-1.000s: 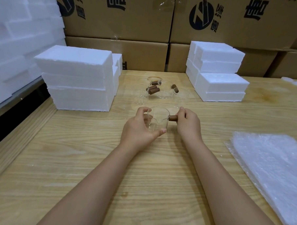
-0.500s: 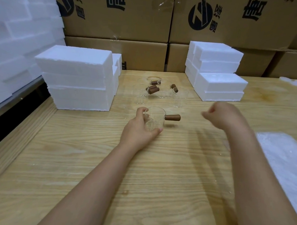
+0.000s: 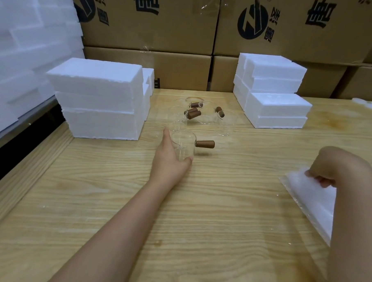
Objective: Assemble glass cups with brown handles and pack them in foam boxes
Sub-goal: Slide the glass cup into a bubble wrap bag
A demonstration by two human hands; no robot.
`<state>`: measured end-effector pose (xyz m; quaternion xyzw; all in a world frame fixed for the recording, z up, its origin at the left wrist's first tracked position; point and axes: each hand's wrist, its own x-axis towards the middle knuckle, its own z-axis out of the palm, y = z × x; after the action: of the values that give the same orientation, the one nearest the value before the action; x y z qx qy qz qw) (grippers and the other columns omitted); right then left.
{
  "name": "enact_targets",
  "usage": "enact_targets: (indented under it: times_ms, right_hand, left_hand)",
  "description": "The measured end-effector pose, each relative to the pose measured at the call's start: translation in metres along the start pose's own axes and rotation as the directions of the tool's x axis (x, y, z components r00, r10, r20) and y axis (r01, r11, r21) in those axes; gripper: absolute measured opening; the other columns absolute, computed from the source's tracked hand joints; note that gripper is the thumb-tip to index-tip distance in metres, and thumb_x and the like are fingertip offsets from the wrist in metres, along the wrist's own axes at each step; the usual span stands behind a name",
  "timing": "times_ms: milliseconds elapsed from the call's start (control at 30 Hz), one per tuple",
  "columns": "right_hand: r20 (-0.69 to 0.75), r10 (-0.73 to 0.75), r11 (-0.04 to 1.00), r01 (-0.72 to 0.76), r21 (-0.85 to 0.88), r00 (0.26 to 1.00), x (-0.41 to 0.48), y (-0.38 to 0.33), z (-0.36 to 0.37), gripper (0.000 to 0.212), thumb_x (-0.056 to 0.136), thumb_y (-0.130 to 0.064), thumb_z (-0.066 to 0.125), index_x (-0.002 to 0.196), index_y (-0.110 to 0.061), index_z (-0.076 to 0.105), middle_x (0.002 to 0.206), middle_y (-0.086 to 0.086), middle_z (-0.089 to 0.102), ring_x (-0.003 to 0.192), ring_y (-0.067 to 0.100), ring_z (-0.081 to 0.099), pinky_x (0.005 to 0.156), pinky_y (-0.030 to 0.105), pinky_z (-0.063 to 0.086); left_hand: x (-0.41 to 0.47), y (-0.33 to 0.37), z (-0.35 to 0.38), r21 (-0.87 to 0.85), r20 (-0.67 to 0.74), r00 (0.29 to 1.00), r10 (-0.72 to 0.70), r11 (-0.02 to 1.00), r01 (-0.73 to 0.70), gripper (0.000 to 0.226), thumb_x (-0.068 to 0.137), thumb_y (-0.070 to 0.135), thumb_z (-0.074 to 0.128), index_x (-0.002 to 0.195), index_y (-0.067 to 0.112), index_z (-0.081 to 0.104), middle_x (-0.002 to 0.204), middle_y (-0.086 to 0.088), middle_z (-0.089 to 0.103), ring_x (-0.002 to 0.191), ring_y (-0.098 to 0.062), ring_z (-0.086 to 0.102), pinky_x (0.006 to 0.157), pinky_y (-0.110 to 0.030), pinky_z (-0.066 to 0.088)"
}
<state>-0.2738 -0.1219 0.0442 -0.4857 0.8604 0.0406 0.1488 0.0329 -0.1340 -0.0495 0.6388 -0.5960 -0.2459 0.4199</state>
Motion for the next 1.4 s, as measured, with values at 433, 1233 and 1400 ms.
enact_targets:
  times_ms: [433,1233,1400]
  right_hand:
    - [-0.698,-0.400,0.658,0.716,0.233,0.594,-0.040,-0.022,-0.034,0.013,0.082,-0.019,0.063,0.072,-0.025,0.059,0.067,-0.011,0.062,0.068,0.017,0.060,0.055,0.030,0.045]
    - [0.113,-0.796,0.600,0.753,0.268,0.594,-0.064,-0.094,0.023,0.050,0.063,-0.066,0.070,0.081,-0.021,0.061,0.085,-0.013,0.065,0.083,0.008,0.059,0.077,0.028,0.045]
    - [0.048,-0.788,0.610,0.770,0.186,0.613,-0.060,-0.095,0.023,0.007,0.085,-0.020,0.060,0.078,-0.021,0.059,0.084,-0.005,0.064,0.082,0.019,0.059,0.073,0.032,0.048]
  left_hand:
    - [-0.034,0.030,0.002,-0.285,-0.300,0.863,0.408,0.825,-0.489,0.006,0.089,0.020,0.056,0.091,0.017,0.061,0.064,0.000,0.061,0.056,-0.013,0.058,0.057,-0.033,0.049]
    - [-0.032,0.038,0.023,-0.540,0.144,0.982,-0.124,0.821,0.183,0.040,0.082,0.024,0.076,0.060,0.019,0.043,0.061,-0.001,0.060,0.061,-0.016,0.059,0.051,-0.022,0.046]
    - [-0.033,0.039,0.021,-0.530,0.129,0.990,-0.063,0.839,0.123,0.043,0.082,0.040,0.071,0.069,0.001,0.059,0.064,-0.008,0.066,0.062,-0.016,0.066,0.066,-0.031,0.054]
